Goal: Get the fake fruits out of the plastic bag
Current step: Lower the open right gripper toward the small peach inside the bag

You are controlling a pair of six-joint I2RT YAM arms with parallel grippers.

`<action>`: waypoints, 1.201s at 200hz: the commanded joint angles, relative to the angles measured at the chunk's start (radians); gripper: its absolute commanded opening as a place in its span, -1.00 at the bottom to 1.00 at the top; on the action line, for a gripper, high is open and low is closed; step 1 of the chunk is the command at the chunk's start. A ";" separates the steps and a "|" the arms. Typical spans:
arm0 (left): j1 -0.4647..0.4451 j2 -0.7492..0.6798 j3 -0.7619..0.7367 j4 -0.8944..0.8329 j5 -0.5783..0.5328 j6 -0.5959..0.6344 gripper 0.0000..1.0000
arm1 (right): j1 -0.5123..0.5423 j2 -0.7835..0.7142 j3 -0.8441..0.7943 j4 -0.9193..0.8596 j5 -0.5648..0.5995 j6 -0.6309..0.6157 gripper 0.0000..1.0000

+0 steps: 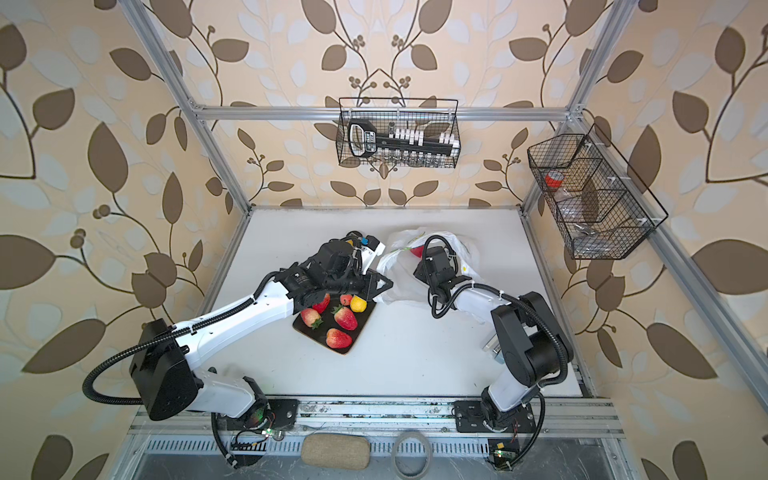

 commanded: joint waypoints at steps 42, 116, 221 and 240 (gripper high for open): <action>-0.007 -0.063 0.015 -0.025 0.003 0.005 -0.98 | -0.045 0.128 0.105 0.042 -0.025 -0.034 0.29; -0.007 -0.069 0.014 -0.065 0.022 0.016 -0.99 | -0.068 0.247 0.240 0.010 -0.150 -0.113 0.36; -0.007 -0.059 0.034 -0.003 0.004 -0.029 -1.00 | -0.040 0.194 0.112 0.181 -0.302 0.388 0.19; -0.007 -0.056 0.035 0.007 0.022 -0.033 -1.00 | -0.025 0.187 0.098 0.179 -0.223 0.517 0.19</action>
